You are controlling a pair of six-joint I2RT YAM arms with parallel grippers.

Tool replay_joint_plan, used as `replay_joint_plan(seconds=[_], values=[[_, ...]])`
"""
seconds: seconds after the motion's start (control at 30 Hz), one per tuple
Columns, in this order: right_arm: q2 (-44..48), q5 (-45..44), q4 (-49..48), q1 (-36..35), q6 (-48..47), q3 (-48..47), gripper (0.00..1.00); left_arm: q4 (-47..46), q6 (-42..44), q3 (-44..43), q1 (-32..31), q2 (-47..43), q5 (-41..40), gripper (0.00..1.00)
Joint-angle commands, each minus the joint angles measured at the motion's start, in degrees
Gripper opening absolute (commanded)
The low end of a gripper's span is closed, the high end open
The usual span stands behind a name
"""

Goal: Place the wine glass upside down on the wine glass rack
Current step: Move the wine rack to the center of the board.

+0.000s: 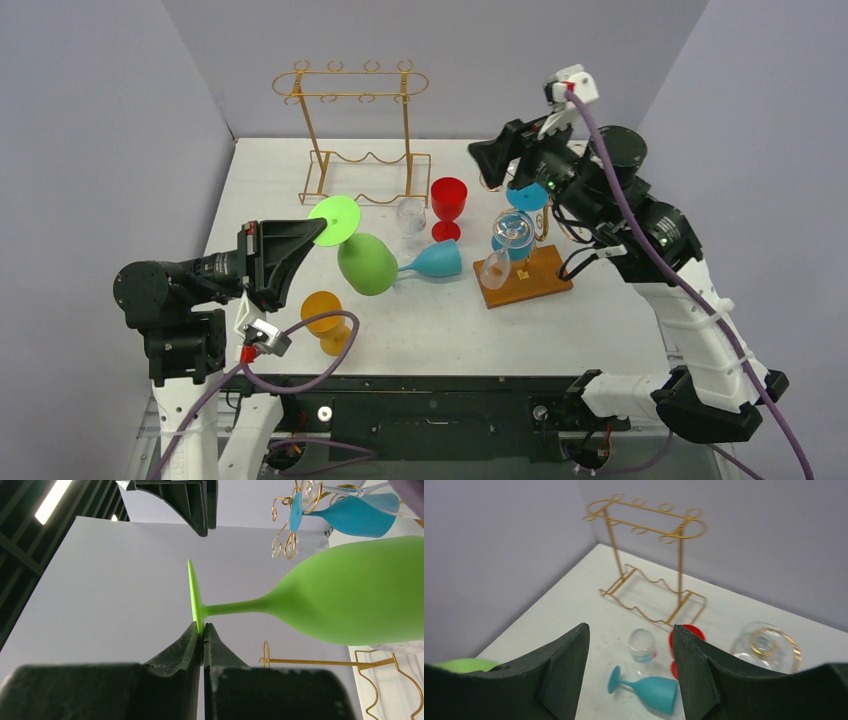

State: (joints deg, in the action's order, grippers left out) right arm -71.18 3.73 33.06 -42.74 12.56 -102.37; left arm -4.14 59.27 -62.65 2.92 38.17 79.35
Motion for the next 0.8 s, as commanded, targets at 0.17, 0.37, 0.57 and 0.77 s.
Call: replay_joint_plan(seconds=[0.17, 0.37, 0.57, 0.77], values=[[2.46, -19.79, 17.51, 12.28, -3.60, 2.19, 0.55, -1.26, 1.37, -1.25, -0.54, 0.98, -0.77, 0.00], [3.05, -19.56, 13.91, 15.19, -4.77, 9.39, 0.57, -1.22, 2.30, -0.41, -0.76, 0.86, -1.15, 0.00], [-1.93, -15.75, 13.23, 20.85, -5.02, 6.61, 0.52, -0.93, 2.50, -0.01, -1.32, 0.44, -2.28, 0.00], [-7.13, -11.37, 12.91, 24.15, -4.94, 3.59, 0.43, -0.62, 2.92, 0.55, -1.88, 0.47, -3.04, 0.00]])
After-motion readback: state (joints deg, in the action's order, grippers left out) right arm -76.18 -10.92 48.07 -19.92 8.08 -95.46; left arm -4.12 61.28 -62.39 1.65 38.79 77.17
